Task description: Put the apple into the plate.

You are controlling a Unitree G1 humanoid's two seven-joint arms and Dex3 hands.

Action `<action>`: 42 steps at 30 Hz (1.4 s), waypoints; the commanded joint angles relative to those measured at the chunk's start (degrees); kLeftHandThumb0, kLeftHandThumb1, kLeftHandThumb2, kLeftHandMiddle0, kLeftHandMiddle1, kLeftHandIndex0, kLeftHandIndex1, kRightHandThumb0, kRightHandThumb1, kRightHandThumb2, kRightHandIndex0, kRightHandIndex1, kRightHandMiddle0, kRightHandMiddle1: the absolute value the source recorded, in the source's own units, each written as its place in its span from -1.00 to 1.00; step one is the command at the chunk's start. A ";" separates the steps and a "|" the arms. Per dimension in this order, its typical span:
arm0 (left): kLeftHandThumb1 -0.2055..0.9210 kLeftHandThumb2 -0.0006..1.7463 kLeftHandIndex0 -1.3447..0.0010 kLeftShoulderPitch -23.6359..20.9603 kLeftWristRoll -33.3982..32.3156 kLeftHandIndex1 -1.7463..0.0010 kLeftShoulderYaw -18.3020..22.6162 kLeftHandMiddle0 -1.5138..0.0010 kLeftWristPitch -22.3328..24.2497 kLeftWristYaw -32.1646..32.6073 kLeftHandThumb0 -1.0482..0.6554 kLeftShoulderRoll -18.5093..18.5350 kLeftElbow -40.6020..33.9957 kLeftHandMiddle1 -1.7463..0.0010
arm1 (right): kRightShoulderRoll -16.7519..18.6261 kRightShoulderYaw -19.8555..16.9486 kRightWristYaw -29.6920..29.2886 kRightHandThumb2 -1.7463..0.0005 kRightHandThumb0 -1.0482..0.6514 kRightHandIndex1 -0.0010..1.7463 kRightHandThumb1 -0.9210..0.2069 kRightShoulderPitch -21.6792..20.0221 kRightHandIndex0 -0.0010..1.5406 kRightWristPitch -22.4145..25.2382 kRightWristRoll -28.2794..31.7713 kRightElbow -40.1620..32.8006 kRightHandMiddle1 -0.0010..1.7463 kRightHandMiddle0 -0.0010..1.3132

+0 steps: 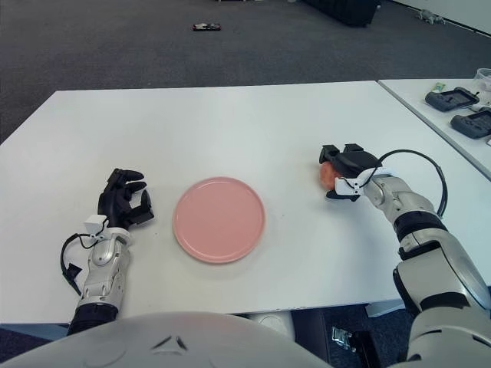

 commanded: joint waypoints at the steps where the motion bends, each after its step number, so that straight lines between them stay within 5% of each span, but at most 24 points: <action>1: -0.44 0.80 0.21 1.79 0.29 -1.00 0.08 -0.01 2.13 0.72 0.22 -0.13 1.56 -1.00 | 1.07 1.23 1.63 -0.19 -0.66 0.98 -0.05 -0.14 -0.69 -1.33 -0.74 0.78 0.98 -0.79; 8: -0.34 0.73 0.26 1.84 0.33 -1.00 0.35 0.05 2.67 1.38 0.22 -0.25 1.25 -1.00 | 0.17 1.84 3.77 -0.19 -0.57 1.00 -0.05 -1.47 -0.08 -1.87 -1.18 -0.01 1.00 -0.27; 11: -0.33 0.72 0.27 1.76 0.26 -1.00 0.44 0.06 2.89 1.48 0.22 -0.09 1.30 -1.00 | -0.44 2.19 3.54 -0.46 -0.43 1.00 0.11 -1.61 0.13 -1.59 -2.03 -1.57 1.00 -0.09; 18: -0.46 0.82 0.19 1.45 0.09 -1.00 0.66 -0.02 2.52 1.47 0.22 0.25 1.86 -1.00 | -1.05 1.16 -0.39 -0.66 -0.39 1.00 0.27 -0.17 0.50 -0.03 -3.38 -5.14 1.00 0.06; 42: -0.48 0.83 0.18 0.81 -0.55 -1.00 1.27 -0.03 3.71 1.28 0.22 0.39 1.91 -1.00 | -4.23 -7.72 -3.31 -0.66 -0.37 1.00 0.26 7.21 0.65 2.80 -1.26 -21.90 1.00 0.06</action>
